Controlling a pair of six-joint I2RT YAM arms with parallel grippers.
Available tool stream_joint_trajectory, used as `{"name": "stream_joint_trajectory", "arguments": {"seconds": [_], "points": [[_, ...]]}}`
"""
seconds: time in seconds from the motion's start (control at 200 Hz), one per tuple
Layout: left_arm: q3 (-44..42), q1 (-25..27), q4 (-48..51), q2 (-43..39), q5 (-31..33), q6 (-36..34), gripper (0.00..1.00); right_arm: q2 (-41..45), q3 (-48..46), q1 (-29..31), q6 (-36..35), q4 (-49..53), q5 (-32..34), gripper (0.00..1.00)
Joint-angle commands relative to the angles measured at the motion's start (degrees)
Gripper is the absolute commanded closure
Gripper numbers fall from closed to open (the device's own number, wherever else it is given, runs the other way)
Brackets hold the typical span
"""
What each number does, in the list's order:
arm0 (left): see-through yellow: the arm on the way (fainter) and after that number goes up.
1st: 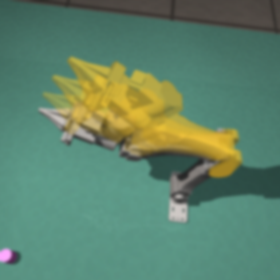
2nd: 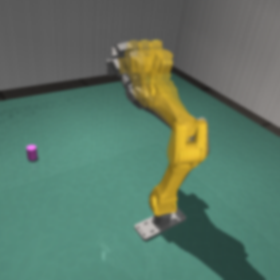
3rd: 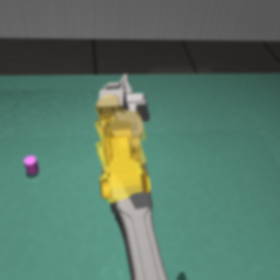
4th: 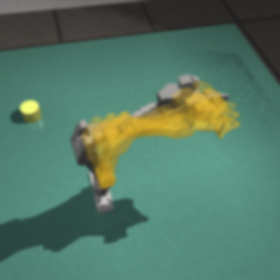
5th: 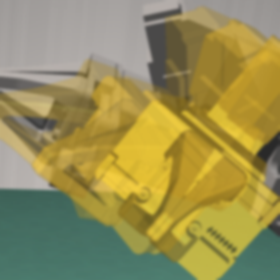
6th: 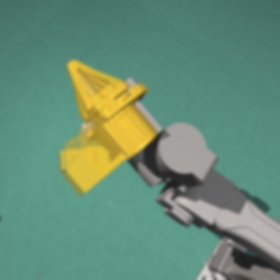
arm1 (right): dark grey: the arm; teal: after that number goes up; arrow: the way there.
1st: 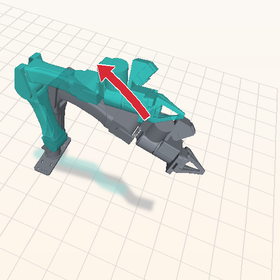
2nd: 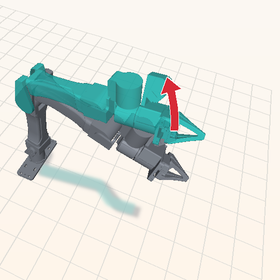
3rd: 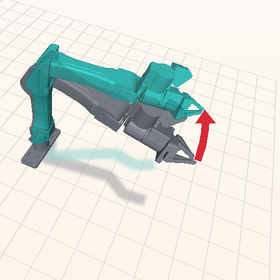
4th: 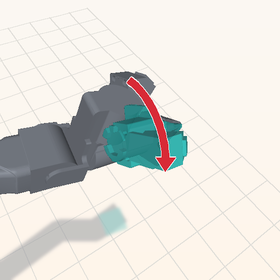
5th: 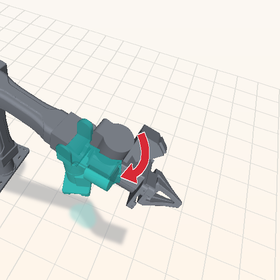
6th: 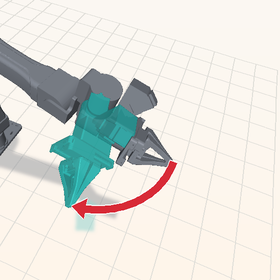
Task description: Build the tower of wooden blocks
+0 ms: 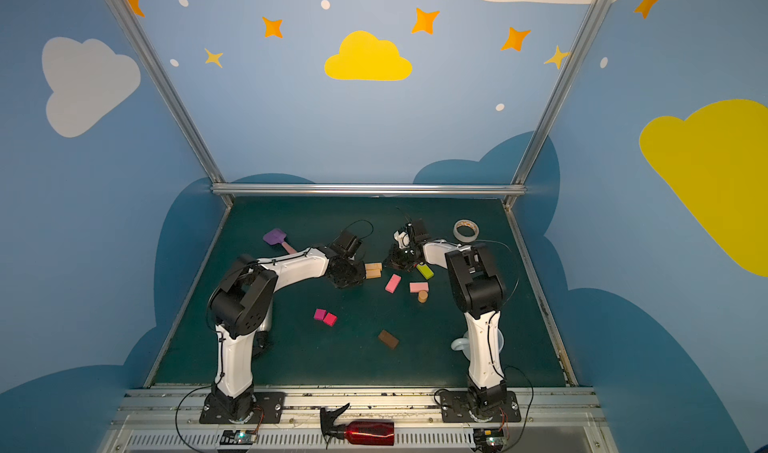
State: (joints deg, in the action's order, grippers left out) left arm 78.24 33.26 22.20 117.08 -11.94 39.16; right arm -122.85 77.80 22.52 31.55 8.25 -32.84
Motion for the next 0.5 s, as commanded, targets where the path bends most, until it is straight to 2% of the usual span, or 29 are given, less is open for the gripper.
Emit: {"name": "stream_joint_trajectory", "arguments": {"seconds": [0.0,0.491], "points": [[0.7,-0.6,1.7,2.6,1.7,-1.3,0.96,1.0,-1.3,0.5,0.2,3.6,0.9,1.0],[0.2,-0.6,1.4,1.8,1.3,-0.9,0.96,0.7,-1.2,0.9,0.4,3.5,0.7,1.0]]}}
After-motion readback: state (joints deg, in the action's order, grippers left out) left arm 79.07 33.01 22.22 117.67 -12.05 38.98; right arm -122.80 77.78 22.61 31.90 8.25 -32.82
